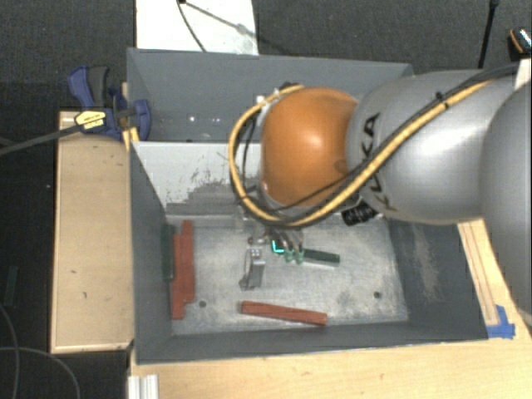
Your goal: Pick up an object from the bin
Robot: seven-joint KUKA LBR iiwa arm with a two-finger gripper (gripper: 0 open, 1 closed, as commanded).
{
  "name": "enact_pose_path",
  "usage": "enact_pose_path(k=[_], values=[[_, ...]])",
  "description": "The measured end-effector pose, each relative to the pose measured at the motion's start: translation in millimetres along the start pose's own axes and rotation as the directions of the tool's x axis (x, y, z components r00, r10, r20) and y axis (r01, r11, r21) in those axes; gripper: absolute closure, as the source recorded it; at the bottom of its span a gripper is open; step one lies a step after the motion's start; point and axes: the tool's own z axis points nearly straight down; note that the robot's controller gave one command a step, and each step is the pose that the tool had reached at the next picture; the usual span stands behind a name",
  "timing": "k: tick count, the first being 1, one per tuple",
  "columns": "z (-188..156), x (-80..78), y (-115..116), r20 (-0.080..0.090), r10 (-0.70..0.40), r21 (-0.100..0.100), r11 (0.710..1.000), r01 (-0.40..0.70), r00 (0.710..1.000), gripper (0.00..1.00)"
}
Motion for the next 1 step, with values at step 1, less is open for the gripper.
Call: enact_pose_path(k=[1], values=[[121.7, 43.4, -37.0, 0.005, 0.02, 0.0, 1.0, -0.02, 1.0, 0.0]])
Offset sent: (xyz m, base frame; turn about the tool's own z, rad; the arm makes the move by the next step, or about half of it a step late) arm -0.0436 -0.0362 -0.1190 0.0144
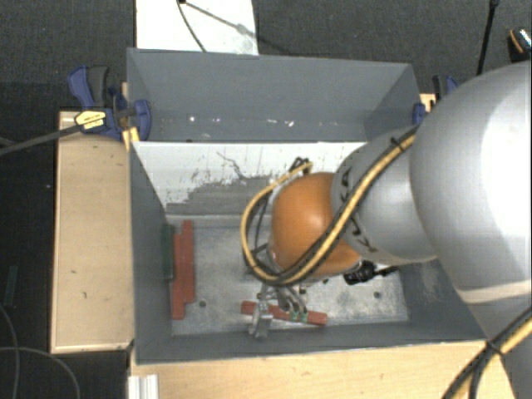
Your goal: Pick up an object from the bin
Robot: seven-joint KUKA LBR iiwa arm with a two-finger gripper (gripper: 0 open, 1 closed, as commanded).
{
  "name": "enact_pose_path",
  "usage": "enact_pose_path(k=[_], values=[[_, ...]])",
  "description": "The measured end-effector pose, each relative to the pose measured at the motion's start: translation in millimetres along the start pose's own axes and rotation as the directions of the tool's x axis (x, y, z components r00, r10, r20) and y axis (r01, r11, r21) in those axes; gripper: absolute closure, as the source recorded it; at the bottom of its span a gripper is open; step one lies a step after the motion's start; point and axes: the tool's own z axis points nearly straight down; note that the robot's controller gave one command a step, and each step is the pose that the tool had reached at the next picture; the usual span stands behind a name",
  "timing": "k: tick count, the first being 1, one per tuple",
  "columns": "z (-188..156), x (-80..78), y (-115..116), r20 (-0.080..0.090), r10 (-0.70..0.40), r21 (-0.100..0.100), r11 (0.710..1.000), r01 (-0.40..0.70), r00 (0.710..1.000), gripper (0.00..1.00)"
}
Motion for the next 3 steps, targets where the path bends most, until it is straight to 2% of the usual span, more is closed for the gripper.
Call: enact_pose_path(k=[1, 2, 3], values=[[-3, -0.9, 1, 0.003, 0.004, -0.001, 1.0, -0.004, 1.0, 1.0], [-113, -32.6, -35, 0.011, -0.001, -0.001, 1.0, 0.001, 1.0, 1.0], [-217, -41.4, -47, 0.012, 0.017, -0.002, 1.0, -0.017, 1.0, 1.0]])
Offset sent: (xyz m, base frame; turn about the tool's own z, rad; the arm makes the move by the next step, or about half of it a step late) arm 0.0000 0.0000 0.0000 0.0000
